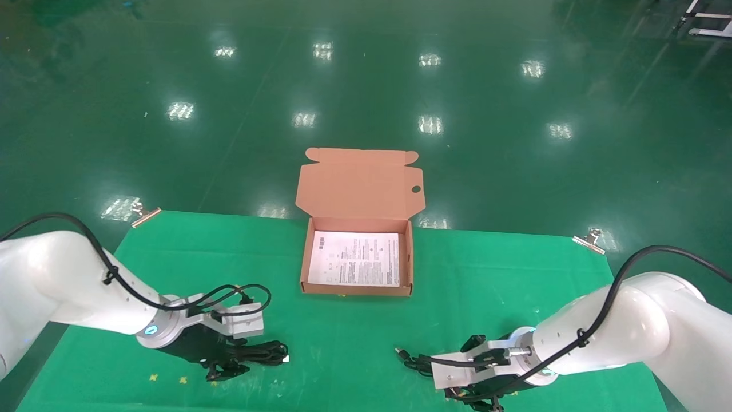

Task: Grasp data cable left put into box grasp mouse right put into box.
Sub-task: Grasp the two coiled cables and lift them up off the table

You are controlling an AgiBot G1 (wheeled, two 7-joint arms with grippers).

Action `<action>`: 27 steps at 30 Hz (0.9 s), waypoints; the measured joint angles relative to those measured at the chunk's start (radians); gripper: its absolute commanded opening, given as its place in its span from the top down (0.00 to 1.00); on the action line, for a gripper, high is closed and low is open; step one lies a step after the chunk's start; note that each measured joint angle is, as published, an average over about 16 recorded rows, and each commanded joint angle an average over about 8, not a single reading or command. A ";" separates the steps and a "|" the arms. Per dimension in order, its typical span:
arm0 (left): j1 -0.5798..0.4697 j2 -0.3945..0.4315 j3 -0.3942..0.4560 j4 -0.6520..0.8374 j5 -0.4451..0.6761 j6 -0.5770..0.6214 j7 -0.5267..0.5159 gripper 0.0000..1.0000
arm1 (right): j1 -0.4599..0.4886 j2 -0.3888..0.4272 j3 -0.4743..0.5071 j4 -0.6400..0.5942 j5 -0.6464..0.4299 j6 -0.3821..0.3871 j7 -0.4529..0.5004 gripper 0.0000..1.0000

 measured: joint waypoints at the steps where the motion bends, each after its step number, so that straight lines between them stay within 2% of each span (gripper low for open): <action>1: 0.000 0.000 0.000 0.000 0.000 0.000 0.000 1.00 | 0.000 0.000 0.000 0.000 0.000 0.000 0.000 1.00; 20: -0.001 -0.002 0.000 -0.004 0.001 0.000 0.000 1.00 | 0.004 0.004 0.004 0.005 0.002 0.002 0.003 1.00; 27: -0.028 -0.027 -0.012 -0.042 -0.007 -0.004 0.003 1.00 | 0.045 0.052 0.040 0.063 0.006 0.022 0.046 1.00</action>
